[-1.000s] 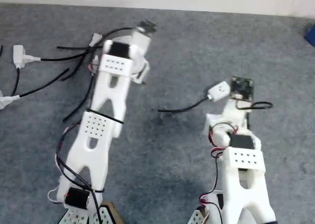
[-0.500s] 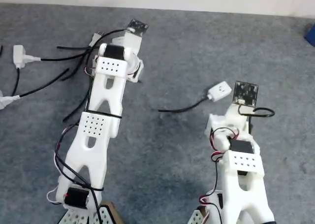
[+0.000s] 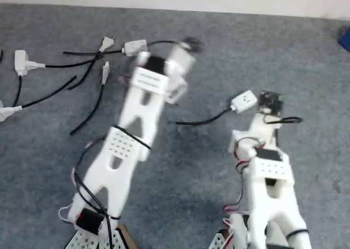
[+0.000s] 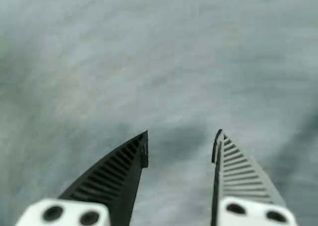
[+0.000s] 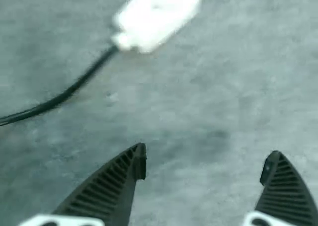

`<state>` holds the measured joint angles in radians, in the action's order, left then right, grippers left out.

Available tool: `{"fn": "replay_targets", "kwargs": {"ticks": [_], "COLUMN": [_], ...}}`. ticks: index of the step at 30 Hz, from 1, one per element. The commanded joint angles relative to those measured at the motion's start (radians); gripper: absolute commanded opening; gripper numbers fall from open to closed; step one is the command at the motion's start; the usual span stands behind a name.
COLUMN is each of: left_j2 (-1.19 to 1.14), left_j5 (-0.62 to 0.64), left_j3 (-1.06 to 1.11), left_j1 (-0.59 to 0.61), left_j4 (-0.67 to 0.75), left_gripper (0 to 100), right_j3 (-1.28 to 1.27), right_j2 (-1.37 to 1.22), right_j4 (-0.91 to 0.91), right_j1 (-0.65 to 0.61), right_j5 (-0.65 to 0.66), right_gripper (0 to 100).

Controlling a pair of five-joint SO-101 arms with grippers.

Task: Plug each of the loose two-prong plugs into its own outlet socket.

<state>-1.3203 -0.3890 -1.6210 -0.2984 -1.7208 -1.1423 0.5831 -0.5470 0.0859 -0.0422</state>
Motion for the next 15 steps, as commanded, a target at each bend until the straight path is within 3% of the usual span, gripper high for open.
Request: {"fn": "replay_targets", "kwargs": {"ticks": [1, 4, 6, 12, 15], "left_j2": [0.12, 0.151, 0.191, 0.292, 0.309], "left_j5": [-0.089, -0.121, -0.153, -0.16, -0.158], "left_j3": [-0.042, -0.044, -0.042, -0.042, -0.042], "left_j1": [-0.104, -0.127, -0.136, -0.154, -0.191], "left_j4": [-0.025, -0.025, -0.025, -0.025, -0.006], "left_gripper": [23, 23, 23, 24, 29], "right_j3": [0.119, 0.176, 0.206, 0.257, 0.26], "right_j2": [-0.005, -0.005, -0.005, -0.004, -0.004], "right_j4": [-0.005, -0.005, -0.041, -0.189, -0.193], "right_j1": [0.213, 0.398, 0.458, 0.409, 0.432], "right_j5": [-0.032, -0.086, -0.083, -0.002, 0.0], "right_gripper": [35.8, 35.8, 35.8, 35.8, 35.8]}}
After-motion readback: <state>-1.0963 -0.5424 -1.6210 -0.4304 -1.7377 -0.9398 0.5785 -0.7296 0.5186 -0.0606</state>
